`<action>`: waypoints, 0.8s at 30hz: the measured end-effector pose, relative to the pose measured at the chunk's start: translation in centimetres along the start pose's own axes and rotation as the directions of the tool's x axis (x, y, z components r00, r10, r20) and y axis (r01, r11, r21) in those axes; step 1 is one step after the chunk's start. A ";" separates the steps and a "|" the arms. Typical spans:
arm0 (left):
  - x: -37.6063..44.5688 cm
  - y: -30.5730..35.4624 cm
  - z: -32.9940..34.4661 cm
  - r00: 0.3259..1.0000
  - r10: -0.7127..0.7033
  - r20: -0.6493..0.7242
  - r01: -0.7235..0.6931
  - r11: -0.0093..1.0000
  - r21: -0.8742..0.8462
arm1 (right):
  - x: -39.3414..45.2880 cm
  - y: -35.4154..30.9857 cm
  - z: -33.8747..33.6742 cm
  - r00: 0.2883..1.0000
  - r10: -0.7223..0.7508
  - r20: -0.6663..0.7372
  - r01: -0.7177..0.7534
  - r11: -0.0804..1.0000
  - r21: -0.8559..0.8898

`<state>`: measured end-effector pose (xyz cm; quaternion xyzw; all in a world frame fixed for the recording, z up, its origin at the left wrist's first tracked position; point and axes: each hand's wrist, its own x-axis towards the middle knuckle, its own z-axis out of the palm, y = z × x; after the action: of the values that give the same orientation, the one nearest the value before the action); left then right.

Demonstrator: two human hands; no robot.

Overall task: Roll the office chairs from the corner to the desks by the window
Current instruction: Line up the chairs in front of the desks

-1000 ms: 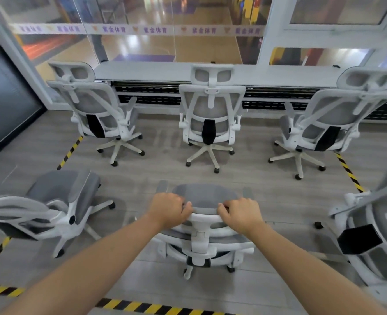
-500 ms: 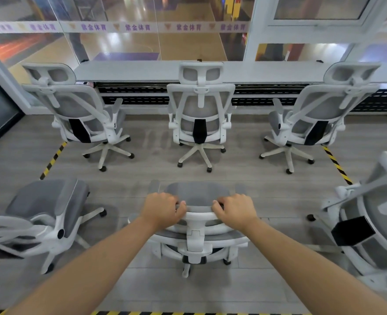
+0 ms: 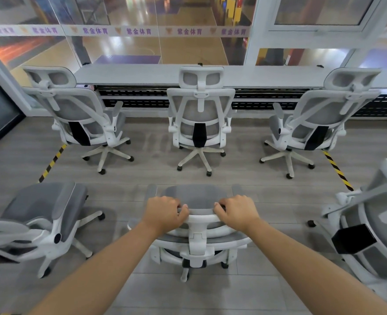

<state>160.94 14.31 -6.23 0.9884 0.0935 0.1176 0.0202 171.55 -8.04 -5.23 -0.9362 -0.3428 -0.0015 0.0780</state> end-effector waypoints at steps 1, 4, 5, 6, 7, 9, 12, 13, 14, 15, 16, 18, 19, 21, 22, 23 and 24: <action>0.1 0.2 0.0 1.000 -0.004 0.003 0.004 1.000 -0.002 | 0.0 0.2 -0.1 1.000 -0.001 -0.001 0.001 1.000 -0.001; 0.4 0.9 0.1 1.000 -0.017 0.021 0.017 1.000 0.011 | 0.1 0.9 -0.4 1.000 -0.003 0.008 0.003 1.000 0.007; 0.5 1.2 0.1 0.999 -0.021 0.026 0.020 1.000 0.017 | 0.2 1.1 -0.5 1.000 -0.004 0.014 0.004 1.000 0.008; 0.6 1.4 0.0 0.999 -0.024 0.033 0.023 1.000 0.020 | 0.2 1.3 -0.6 1.000 -0.005 0.019 0.005 1.000 0.010; 0.8 1.7 -0.1 0.999 -0.025 0.038 0.024 1.000 0.020 | 0.2 1.5 -0.8 1.000 -0.006 0.022 0.006 1.000 0.011; 0.9 2.2 -0.2 0.999 -0.022 0.041 0.021 1.000 0.015 | 0.2 2.1 -1.0 1.000 -0.005 0.025 0.005 1.000 0.012; 1.3 3.1 -0.1 0.999 -0.016 0.047 0.016 1.000 0.008 | 0.1 3.0 -1.3 0.999 -0.003 0.032 0.002 1.000 0.009; 1.5 3.4 -0.1 0.998 -0.016 0.053 0.015 1.000 0.006 | 0.1 3.3 -1.4 0.999 0.001 0.033 -0.001 1.000 0.009; 1.6 3.7 -0.1 0.998 -0.014 0.059 0.014 1.000 0.006 | 0.0 3.6 -1.5 0.999 0.006 0.036 -0.006 1.000 0.009; 1.7 3.9 0.0 0.998 -0.010 0.062 0.009 1.000 0.006 | 0.0 3.9 -1.6 0.999 0.009 0.038 -0.010 1.000 0.007; 1.8 4.1 0.1 0.998 -0.005 0.064 0.004 1.000 0.006 | 0.1 4.1 -1.6 0.999 0.010 0.035 -0.010 1.000 0.005; 2.0 4.3 0.3 0.998 -0.005 0.061 0.005 1.000 -0.003 | 0.1 4.4 -1.6 1.000 0.012 0.022 -0.012 1.000 0.004; 2.1 4.3 0.4 0.998 -0.006 0.059 0.007 1.000 -0.007 | 0.1 4.4 -1.6 1.000 0.015 0.018 -0.015 1.000 0.004; 2.4 4.3 0.5 0.998 -0.005 0.069 0.005 1.000 -0.011 | 0.1 4.5 -1.4 1.000 0.021 0.019 -0.021 1.000 0.004; 2.5 4.2 0.5 0.997 -0.003 0.071 0.004 1.000 -0.008 | 0.3 4.5 -1.3 1.000 0.022 0.021 -0.022 1.000 0.006; 2.6 4.1 0.4 0.998 -0.003 0.070 0.004 1.000 -0.005 | 0.4 4.4 -1.2 1.000 0.020 0.024 -0.020 1.000 0.007; 2.6 3.9 0.4 0.998 -0.008 0.064 0.008 1.000 -0.002 | 0.6 4.4 -1.1 1.000 0.017 0.026 -0.017 1.000 0.007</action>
<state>164.17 10.96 -5.79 0.9913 0.0966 0.0859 0.0249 174.89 -11.07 -4.73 -0.9387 -0.3358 0.0123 0.0770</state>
